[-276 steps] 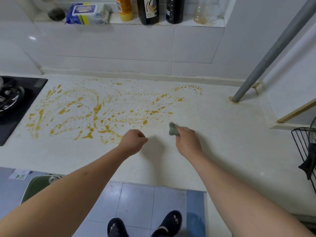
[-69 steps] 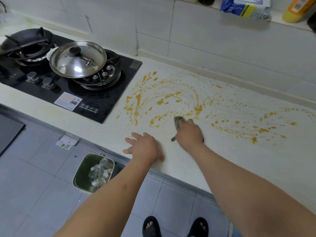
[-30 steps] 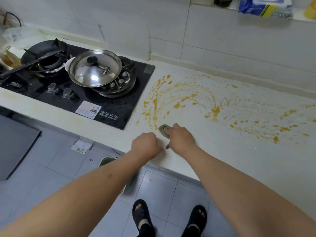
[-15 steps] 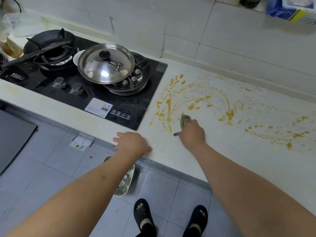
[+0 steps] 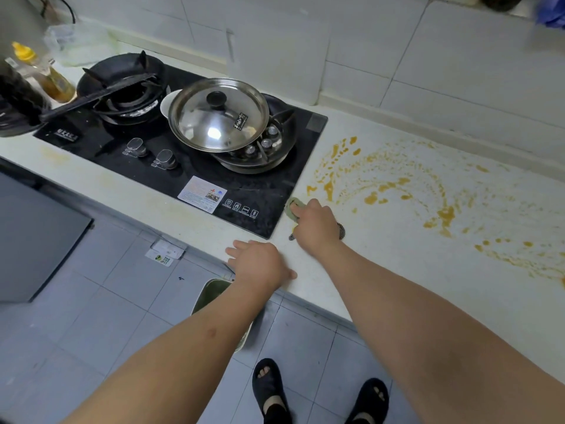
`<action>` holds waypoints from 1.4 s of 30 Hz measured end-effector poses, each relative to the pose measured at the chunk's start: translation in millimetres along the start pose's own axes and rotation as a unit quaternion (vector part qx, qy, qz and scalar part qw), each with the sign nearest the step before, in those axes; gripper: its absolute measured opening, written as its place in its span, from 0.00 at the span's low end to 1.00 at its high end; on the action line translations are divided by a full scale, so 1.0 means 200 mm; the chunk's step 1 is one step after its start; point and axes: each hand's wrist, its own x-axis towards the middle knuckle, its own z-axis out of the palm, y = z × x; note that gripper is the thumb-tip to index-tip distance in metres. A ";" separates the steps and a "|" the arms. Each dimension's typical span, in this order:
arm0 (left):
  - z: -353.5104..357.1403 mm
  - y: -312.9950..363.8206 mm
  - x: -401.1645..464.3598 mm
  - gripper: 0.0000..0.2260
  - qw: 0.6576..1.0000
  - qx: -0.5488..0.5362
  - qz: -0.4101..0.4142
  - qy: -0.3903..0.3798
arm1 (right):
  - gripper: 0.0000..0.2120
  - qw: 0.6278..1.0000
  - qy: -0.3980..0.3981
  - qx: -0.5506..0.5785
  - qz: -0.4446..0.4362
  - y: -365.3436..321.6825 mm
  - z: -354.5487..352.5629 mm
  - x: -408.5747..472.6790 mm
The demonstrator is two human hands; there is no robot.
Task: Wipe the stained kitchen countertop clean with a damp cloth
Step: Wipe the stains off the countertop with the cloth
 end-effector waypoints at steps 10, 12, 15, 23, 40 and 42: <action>-0.04 -0.01 -0.02 0.49 1.000 0.013 0.006 0.001 | 0.31 0.990 -0.094 0.048 -0.092 0.27 -0.01 -0.25; -0.03 -0.01 -0.02 0.51 1.000 0.012 0.002 0.002 | 0.31 0.989 -0.109 0.050 -0.087 0.36 -0.07 -0.31; -0.02 0.00 -0.01 0.52 1.000 0.003 -0.005 0.005 | 0.24 0.988 -0.140 0.055 -0.025 0.49 -0.21 -0.35; 0.04 -0.01 0.05 0.49 1.000 0.010 0.018 0.019 | 0.16 0.970 0.008 0.166 0.180 0.56 -0.23 -0.23; 0.03 -0.12 -0.13 0.42 0.986 0.035 0.136 0.094 | 0.17 0.992 -0.032 0.125 0.016 0.33 -0.03 -0.29; 0.01 -0.11 -0.14 0.24 0.968 -0.006 0.218 0.125 | 0.13 0.976 0.050 0.170 0.129 0.45 -0.08 -0.26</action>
